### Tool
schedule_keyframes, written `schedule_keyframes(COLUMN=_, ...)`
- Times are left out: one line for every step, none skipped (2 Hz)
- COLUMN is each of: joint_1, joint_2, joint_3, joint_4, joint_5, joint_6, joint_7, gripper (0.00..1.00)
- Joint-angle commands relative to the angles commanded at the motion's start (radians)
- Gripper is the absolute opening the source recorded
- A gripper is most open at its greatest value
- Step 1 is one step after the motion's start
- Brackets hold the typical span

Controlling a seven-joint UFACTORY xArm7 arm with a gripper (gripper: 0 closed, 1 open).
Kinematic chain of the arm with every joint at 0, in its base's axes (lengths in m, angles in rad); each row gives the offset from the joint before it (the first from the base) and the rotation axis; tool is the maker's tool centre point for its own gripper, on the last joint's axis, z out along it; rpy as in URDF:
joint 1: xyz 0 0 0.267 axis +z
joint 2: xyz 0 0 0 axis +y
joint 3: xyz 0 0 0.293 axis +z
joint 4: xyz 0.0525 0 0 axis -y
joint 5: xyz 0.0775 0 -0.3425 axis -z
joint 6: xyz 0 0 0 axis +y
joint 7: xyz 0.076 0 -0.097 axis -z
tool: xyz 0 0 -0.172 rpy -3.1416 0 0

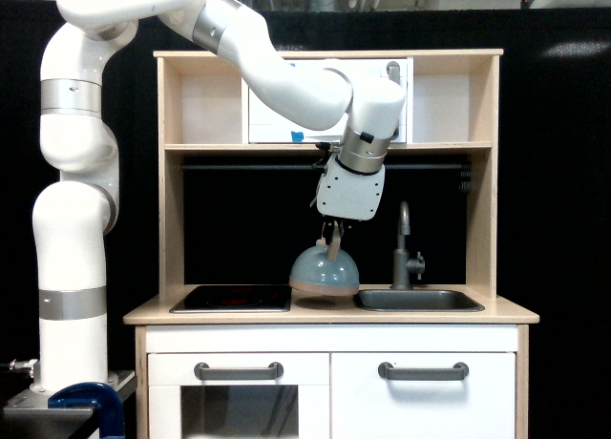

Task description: Place the teapot on the stove

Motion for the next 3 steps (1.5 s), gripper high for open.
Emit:
schedule_keyframes(joint_1=-0.014, joint_2=-0.359, joint_3=-0.017, joint_4=-0.355, joint_5=-0.042, joint_6=0.004, joint_7=-0.001, gripper=0.0)
schedule_keyframes(joint_1=0.038, joint_2=-0.552, joint_3=0.005, joint_4=-0.537, joint_5=-0.023, joint_6=-0.03, joint_7=0.064, gripper=0.0)
schedule_keyframes(joint_1=0.092, joint_2=-0.551, joint_3=0.019, joint_4=-0.547, joint_5=0.007, joint_6=-0.073, joint_7=0.101, gripper=0.0)
